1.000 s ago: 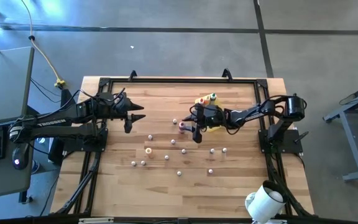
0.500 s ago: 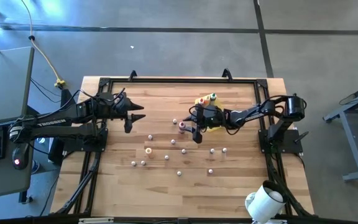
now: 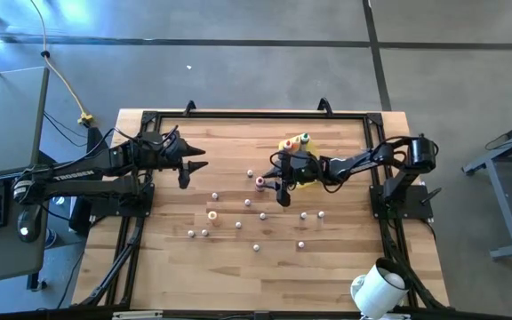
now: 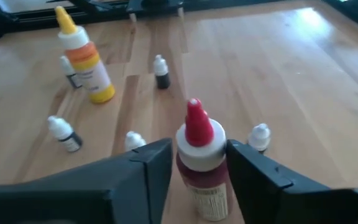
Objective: Pick & Place food coloring
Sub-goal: Put the large red food coloring bottle into the bin
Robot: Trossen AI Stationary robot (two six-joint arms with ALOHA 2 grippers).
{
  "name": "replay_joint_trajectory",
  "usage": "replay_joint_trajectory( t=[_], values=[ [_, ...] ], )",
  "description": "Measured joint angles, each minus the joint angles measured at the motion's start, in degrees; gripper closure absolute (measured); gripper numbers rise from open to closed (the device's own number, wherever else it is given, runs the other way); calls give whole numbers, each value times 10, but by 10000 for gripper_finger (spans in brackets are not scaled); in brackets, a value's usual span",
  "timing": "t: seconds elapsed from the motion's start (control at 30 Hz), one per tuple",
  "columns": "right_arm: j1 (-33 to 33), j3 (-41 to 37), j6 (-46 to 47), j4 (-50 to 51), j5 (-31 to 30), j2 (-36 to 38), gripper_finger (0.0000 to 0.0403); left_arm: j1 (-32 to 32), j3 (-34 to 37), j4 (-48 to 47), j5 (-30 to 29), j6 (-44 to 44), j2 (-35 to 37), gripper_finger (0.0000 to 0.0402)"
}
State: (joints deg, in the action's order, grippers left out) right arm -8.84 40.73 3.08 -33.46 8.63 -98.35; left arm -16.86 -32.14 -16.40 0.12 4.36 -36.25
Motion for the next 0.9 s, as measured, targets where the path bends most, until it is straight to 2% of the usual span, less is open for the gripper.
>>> replay_joint_trajectory(
  t=[0.2,0.37,0.9],
  values=[
    [0,0,1,-2,9,0,286,0,0,0,0,0,0,215],
    [0,0,1,-2,-15,0,286,0,0,0,0,0,0,215],
    [-2,0,-8,-28,-5,1,189,0,0,0,-10,0,0,215]
  ],
)
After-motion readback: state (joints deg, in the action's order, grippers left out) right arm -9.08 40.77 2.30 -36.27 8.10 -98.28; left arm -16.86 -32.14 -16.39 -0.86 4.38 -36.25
